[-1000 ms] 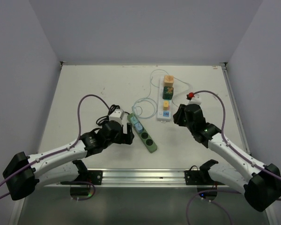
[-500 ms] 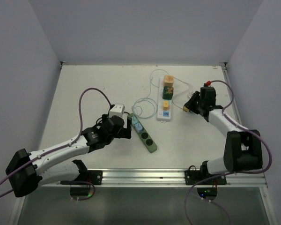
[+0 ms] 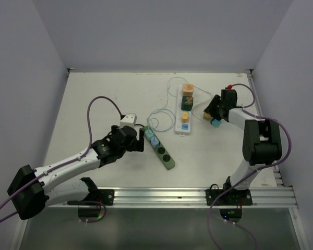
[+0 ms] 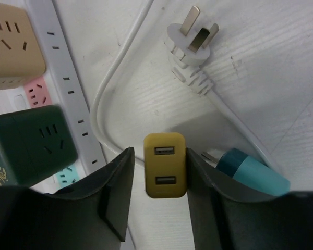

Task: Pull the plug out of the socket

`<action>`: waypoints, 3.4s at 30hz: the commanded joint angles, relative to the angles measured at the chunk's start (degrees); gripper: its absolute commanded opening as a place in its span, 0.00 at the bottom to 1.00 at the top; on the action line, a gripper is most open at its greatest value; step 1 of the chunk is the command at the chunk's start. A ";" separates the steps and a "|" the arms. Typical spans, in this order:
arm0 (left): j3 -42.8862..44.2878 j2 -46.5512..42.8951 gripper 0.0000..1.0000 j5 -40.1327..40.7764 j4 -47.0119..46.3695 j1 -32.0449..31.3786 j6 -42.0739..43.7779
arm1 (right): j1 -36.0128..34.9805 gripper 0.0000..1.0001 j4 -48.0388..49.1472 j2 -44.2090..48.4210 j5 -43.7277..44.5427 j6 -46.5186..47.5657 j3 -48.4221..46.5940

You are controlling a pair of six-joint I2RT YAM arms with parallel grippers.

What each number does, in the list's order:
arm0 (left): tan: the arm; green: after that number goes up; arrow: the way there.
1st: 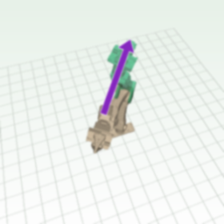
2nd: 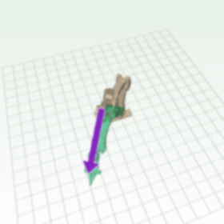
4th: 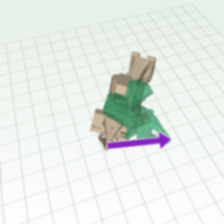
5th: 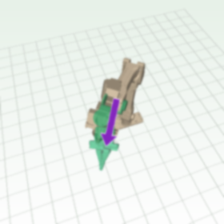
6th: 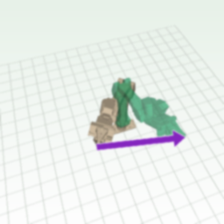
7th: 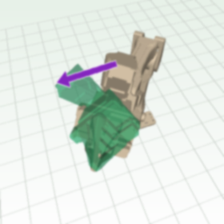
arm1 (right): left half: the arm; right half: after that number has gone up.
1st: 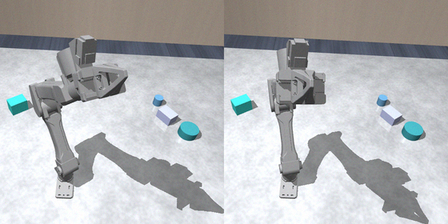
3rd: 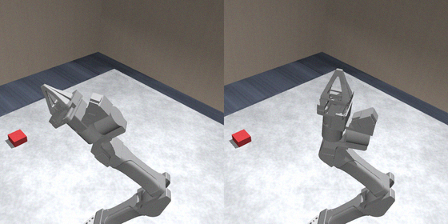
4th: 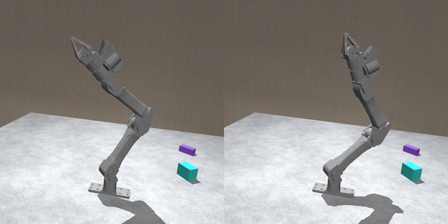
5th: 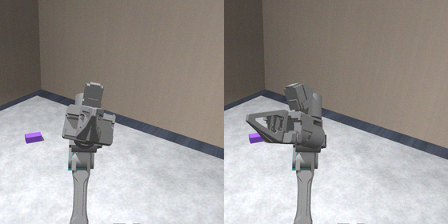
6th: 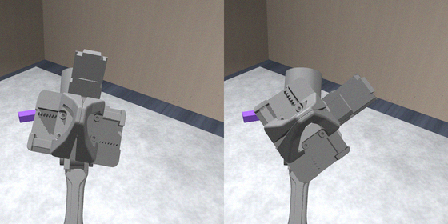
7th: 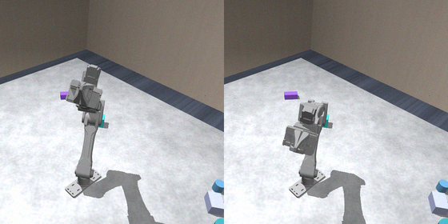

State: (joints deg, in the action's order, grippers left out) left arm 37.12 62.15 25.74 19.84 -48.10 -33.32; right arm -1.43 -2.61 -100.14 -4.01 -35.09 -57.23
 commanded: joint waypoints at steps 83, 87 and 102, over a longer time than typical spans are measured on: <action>-4.96 11.50 0.58 -19.16 -34.25 6.80 4.84 | -56.14 0.00 11.93 16.90 10.87 26.65 13.29; -4.78 13.61 0.54 -14.41 -34.60 1.70 5.72 | -55.44 0.00 10.79 18.57 8.42 27.79 14.25; -10.93 14.58 0.21 -13.08 -40.58 0.29 2.74 | -46.92 0.00 13.86 27.27 -1.35 23.23 19.97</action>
State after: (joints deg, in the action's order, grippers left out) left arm 28.49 76.09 9.19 -21.98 -47.81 -30.79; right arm -50.35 5.85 -76.71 -2.52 -9.85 -36.82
